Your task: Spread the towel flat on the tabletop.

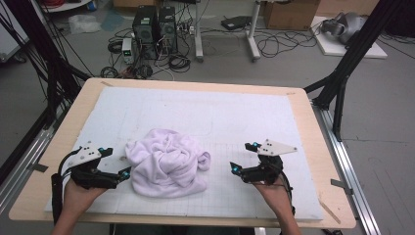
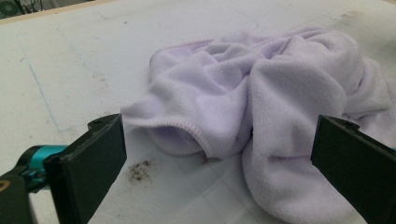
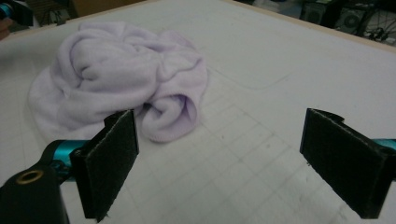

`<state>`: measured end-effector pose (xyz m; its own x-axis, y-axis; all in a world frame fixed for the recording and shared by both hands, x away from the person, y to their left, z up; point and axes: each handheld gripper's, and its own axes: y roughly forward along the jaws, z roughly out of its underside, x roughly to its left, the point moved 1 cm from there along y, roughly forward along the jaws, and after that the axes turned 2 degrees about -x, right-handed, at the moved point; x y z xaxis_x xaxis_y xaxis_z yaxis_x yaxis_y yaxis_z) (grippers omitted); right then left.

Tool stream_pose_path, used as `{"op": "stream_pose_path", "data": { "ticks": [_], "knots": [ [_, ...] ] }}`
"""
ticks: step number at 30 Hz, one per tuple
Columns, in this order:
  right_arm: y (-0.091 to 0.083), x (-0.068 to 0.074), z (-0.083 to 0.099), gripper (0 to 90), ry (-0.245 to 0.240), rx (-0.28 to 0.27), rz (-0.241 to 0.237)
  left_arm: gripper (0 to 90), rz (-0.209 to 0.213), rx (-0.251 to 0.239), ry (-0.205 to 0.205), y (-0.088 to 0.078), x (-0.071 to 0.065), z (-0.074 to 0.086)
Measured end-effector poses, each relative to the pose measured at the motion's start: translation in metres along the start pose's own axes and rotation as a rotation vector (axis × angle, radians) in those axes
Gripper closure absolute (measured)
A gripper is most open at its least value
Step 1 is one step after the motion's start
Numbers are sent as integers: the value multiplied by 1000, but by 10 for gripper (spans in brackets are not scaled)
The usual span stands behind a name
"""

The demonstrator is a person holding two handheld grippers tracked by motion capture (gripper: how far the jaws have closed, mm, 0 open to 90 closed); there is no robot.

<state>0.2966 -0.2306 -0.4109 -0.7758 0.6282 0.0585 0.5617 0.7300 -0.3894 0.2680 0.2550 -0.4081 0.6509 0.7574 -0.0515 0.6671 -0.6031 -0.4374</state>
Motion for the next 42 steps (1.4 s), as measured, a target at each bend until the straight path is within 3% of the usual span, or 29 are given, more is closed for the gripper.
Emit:
{"op": "stream_pose_path", "data": {
  "ticks": [3, 4, 8, 12, 15, 19, 23, 24, 27, 31, 34, 42],
  "knots": [
    [7, 1, -11, 109, -12, -7, -17, 40, 0, 3, 6, 2, 1, -4],
    [14, 1, -22, 109, -22, 0, -40, 79, 8, 5, 16, 2, 2, -8],
    [26, 1, -38, 109, -37, 8, -70, 178, 65, 11, 34, 4, 5, -21],
    [45, 1, -61, 115, -56, 20, -104, 203, 69, 3, 49, 8, 7, -34],
    [58, 1, -67, 115, -48, 26, -126, 218, 76, 1, 51, 13, 8, -40],
    [78, 6, -63, 149, -45, 70, -155, 257, 97, 24, 41, 26, 6, -36],
    [91, 10, -53, 163, -35, 110, -182, 302, 118, 79, 41, 42, 5, -22],
    [100, 12, -48, 164, -32, 159, -200, 319, 126, 106, 29, 50, 5, -16],
    [111, 16, -43, 175, -37, 203, -214, 317, 133, 150, 26, 59, 6, -8],
    [117, 20, -40, 216, -44, 223, -237, 335, 140, 184, 48, 67, 3, -4],
    [128, 26, -34, 269, -55, 266, -268, 477, 154, 204, 77, 71, -1, -3],
    [139, 27, -27, 458, -78, 321, -298, 631, 143, 225, 97, 76, -1, -1]
  ]
}}
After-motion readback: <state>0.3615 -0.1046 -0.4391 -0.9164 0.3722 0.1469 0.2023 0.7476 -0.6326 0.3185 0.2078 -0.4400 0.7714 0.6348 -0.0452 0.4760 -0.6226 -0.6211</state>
